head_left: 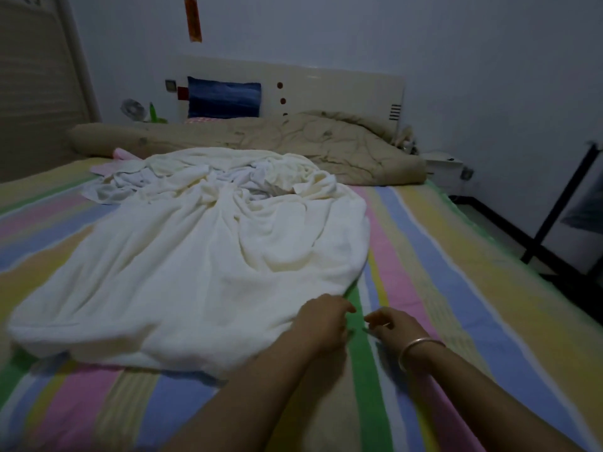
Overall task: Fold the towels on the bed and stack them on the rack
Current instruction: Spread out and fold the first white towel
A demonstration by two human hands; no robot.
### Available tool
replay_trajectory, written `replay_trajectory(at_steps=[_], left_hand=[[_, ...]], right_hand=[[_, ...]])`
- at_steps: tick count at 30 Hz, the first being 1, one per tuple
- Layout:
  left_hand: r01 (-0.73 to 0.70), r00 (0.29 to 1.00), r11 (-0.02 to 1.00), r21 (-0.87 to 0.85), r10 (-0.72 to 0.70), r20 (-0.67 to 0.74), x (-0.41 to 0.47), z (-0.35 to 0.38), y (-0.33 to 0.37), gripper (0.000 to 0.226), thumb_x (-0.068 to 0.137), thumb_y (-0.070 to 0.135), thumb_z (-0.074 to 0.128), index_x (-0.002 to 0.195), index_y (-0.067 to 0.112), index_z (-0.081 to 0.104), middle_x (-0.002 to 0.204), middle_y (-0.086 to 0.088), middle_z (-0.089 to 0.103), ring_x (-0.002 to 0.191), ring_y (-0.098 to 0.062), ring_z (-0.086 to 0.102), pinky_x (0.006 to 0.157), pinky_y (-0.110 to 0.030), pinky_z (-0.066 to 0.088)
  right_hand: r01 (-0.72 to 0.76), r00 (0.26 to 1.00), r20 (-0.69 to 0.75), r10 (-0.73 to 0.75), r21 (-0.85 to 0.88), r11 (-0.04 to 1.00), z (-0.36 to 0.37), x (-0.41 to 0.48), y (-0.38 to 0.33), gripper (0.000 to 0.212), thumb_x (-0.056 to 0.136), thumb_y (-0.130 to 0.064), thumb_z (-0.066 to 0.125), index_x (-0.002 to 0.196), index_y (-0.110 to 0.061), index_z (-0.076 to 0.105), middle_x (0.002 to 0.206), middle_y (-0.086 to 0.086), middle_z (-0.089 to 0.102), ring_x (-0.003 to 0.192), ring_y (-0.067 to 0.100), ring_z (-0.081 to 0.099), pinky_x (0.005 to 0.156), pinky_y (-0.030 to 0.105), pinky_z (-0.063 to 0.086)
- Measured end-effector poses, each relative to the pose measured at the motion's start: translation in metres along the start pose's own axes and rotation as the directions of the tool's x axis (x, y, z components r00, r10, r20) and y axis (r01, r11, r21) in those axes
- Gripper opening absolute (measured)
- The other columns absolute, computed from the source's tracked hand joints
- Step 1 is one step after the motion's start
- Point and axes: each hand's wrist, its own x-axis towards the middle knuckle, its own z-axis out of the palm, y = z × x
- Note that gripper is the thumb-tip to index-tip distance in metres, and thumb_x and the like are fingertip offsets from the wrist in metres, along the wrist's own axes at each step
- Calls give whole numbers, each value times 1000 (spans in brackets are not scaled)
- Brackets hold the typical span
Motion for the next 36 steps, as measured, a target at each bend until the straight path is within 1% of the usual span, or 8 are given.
replay_trajectory(at_steps=[5,9,14,17,20,25,29,36], left_hand=[[185,983,886,424,-164,-88,45,40,-52,30,52,35,78,77,18,72,80,-3,68,71,-25,65,59,-29,53],[393,920,799,456,-333,-208,38,5,-96,36,83,15,50,119,13,54,103,-6,59,93,-26,62,71,-33,50],[527,849,819,-228,-514,118,43,-41,-111,30,89,10,46,116,4,58,119,-15,60,103,-24,58,85,-30,43],[-96,982,629,-771,185,28,37,-59,-87,22,98,9,46,84,0,61,75,-11,62,63,-17,57,65,-27,46],[-278,680,63,-959,717,-150,-5,-27,-148,32,100,1,43,69,0,48,69,-13,41,59,-20,40,65,-28,35],[239,959,255,-937,88,269,-35,-71,-128,38,90,34,60,105,0,67,123,13,65,97,-4,66,67,-25,53],[575,688,726,-377,-178,704,-32,-121,-62,84,45,65,85,112,19,66,105,-2,72,90,-15,69,76,-28,56],[546,817,790,-279,-576,-34,10,-89,-48,46,77,25,70,119,14,53,120,-12,59,102,-26,56,77,-29,40]], right_hand=[[73,997,-32,-69,126,989,-10,38,31,36,86,7,43,82,-22,64,98,10,72,98,21,68,91,34,52],[164,986,-17,-164,-26,986,-17,59,18,28,87,-5,52,104,-19,69,109,3,69,104,19,63,93,29,47],[342,940,89,-331,-243,908,4,81,-12,49,87,-14,54,135,-20,49,134,6,54,122,26,49,101,31,39],[466,885,41,-464,-108,878,12,88,-28,74,76,-26,60,144,-12,33,142,13,44,127,32,46,101,38,41],[434,900,-27,-435,-39,900,21,101,-39,88,78,-38,52,152,-17,10,156,7,23,139,26,32,109,41,34],[304,948,-142,-286,127,944,33,100,-48,44,90,-25,55,134,-21,51,128,10,60,115,32,57,85,31,42],[318,928,-332,-168,472,822,20,99,-62,22,93,-16,50,108,-13,66,112,21,65,100,29,59,82,30,43],[278,960,6,-280,-142,950,-115,68,-49,37,100,-32,39,113,-4,60,120,23,59,106,35,56,77,32,37]])
